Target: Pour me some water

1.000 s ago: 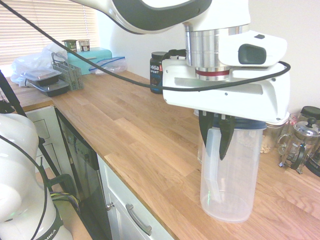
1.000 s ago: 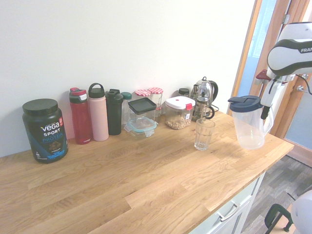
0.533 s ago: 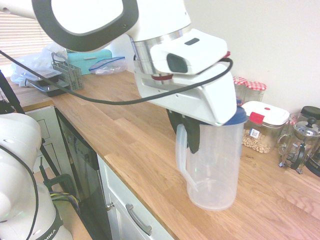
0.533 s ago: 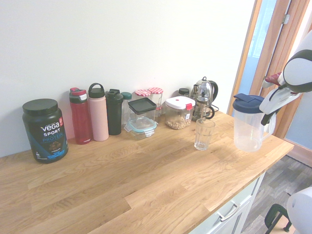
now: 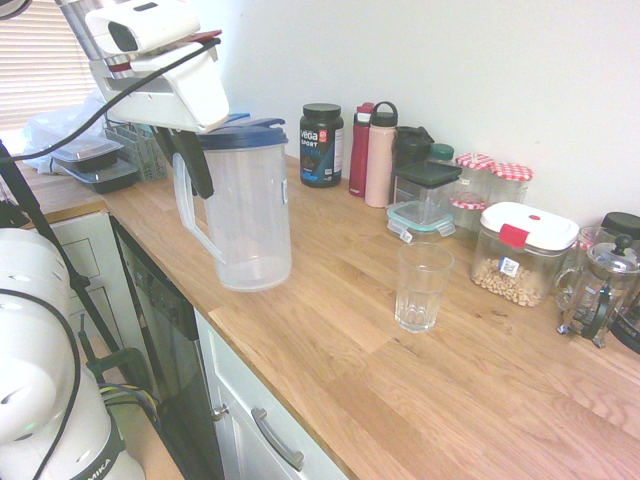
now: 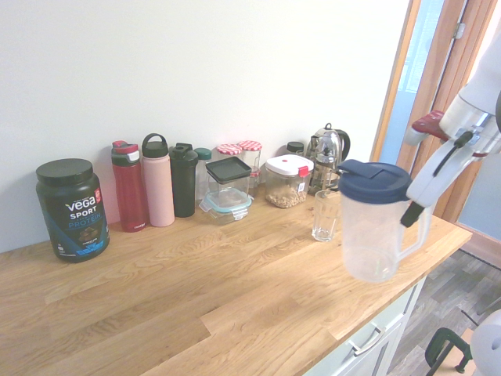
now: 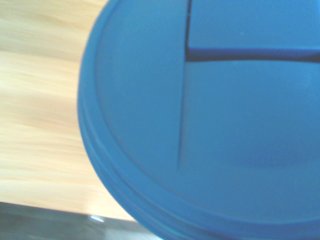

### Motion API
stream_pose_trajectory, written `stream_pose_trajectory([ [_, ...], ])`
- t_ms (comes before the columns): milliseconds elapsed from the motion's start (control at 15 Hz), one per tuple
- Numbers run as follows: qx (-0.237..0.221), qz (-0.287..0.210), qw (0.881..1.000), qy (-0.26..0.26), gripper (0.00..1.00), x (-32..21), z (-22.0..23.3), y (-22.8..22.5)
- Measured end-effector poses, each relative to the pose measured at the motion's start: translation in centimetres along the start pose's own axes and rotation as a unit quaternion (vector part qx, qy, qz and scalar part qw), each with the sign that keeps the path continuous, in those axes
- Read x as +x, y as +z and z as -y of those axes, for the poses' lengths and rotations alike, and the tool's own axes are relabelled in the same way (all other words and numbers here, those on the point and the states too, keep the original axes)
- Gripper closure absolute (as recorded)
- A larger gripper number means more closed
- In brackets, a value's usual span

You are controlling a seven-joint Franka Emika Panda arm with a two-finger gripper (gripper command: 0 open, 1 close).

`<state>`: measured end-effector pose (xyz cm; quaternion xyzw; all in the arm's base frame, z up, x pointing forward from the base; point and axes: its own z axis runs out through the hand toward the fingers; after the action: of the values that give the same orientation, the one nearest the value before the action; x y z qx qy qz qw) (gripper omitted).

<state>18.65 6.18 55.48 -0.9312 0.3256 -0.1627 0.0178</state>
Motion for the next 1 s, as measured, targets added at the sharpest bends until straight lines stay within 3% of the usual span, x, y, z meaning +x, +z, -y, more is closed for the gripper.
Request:
stream_pose_trajectory([
  [333, 0.042, -0.018, 0.998, -0.040, 1.00, -5.9, 15.9, 3.9],
  [533, 0.029, -0.024, 0.999, -0.024, 1.00, -5.2, 23.5, 6.2],
  [733, 0.021, -0.004, 1.000, 0.010, 1.00, -3.4, 25.9, 9.4],
  [1000, 0.040, 0.021, 0.998, 0.046, 1.00, -1.7, 23.4, 11.8],
])
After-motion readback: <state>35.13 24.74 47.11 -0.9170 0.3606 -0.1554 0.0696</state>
